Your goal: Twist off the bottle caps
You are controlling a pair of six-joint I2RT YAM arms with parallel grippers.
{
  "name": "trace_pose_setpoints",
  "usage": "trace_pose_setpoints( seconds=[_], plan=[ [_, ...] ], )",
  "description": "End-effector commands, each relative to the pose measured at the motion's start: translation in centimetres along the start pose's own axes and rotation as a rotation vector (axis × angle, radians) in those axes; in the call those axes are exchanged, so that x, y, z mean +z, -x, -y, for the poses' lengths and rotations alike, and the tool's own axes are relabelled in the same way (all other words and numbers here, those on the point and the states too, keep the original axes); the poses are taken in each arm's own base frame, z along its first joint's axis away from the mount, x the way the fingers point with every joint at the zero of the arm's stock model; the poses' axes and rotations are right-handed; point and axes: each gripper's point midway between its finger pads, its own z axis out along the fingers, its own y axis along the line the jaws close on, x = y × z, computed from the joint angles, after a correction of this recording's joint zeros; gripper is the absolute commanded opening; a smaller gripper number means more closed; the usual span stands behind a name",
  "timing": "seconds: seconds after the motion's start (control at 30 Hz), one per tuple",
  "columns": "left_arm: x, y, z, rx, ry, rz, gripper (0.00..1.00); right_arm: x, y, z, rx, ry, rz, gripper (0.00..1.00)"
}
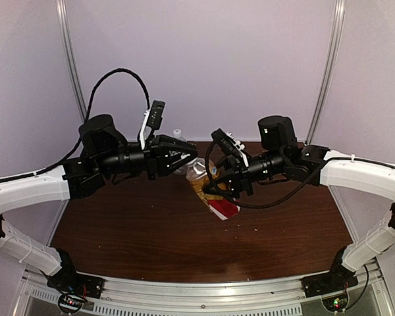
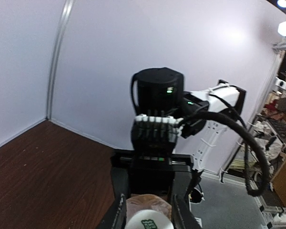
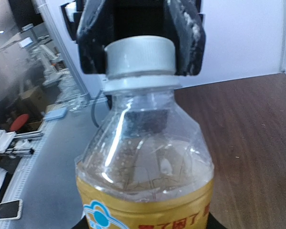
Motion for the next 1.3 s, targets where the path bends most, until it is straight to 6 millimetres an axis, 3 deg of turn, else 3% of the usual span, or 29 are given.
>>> trace_pose_setpoints(
  seconds=[0.0,0.1,0.23,0.4,0.57,0.7,0.97,1.1,1.27],
  plan=[
    [-1.5,2.3,-5.5,-0.171,0.418,0.101,0.08,-2.5,2.1,6.2,-0.049,-0.422,0.035,0.46],
    [-1.9,2.5,-7.5,-0.225,0.546,0.132,0.08,-3.7,2.2,8.7,-0.057,-0.598,0.054,0.46],
    [-1.0,2.4,-8.9,-0.250,0.590,0.137,0.12,-4.3,2.0,10.0,-0.081,-0.717,0.056,0.46],
    [0.2,1.8,-9.6,-0.256,0.589,0.118,0.18,-4.1,1.5,10.4,-0.086,-0.744,0.046,0.47],
    [0.0,2.1,-9.0,-0.210,0.562,0.124,0.31,-3.6,1.1,9.9,-0.085,-0.703,0.036,0.47],
    [-0.3,2.8,-7.5,-0.148,0.467,0.128,0.48,-2.8,1.0,8.2,-0.100,-0.604,0.030,0.48],
    [-2.1,4.0,-3.1,0.030,0.168,0.117,0.82,-1.2,0.8,2.1,-0.123,-0.247,0.029,0.54],
    [-2.2,3.8,-0.4,0.105,0.003,0.085,0.85,-0.6,0.8,-1.0,-0.115,-0.057,0.034,0.55],
    [-1.8,3.2,1.8,0.129,-0.148,0.052,0.86,-0.2,0.9,-2.5,-0.093,0.060,0.038,0.55]
  ],
)
